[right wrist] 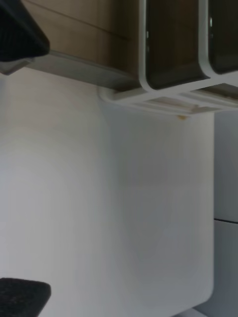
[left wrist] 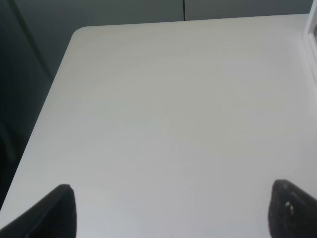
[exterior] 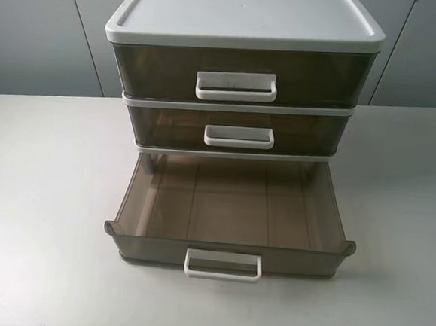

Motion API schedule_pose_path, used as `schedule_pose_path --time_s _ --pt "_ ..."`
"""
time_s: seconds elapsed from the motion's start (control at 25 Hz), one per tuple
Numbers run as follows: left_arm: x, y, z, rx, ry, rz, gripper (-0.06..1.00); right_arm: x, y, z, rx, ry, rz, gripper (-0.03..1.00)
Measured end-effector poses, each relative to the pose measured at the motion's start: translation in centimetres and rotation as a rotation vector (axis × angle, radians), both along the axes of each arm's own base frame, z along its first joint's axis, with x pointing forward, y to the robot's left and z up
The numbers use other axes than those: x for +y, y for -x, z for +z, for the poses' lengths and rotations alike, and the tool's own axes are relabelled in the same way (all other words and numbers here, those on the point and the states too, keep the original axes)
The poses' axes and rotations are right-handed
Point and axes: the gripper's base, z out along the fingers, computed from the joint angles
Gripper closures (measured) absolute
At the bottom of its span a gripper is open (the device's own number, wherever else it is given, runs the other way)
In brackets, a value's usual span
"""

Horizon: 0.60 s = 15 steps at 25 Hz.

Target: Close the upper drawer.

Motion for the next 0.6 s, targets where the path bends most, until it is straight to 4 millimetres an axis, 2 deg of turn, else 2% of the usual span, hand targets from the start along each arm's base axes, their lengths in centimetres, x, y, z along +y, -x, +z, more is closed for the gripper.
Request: schedule_pose_path --time_s 0.16,0.36,0.6 --pt "0.0 0.0 0.0 0.0 0.0 0.0 0.2 0.0 0.7 -0.7 -0.07 0.021 0.009 0.3" --pt "0.0 0.0 0.0 0.0 0.0 0.0 0.2 0.0 0.6 -1.5 -0.045 0.023 0.011 0.3" --pt "0.0 0.0 0.0 0.0 0.0 0.0 0.2 0.1 0.7 -1.5 -0.046 0.022 0.012 0.3"
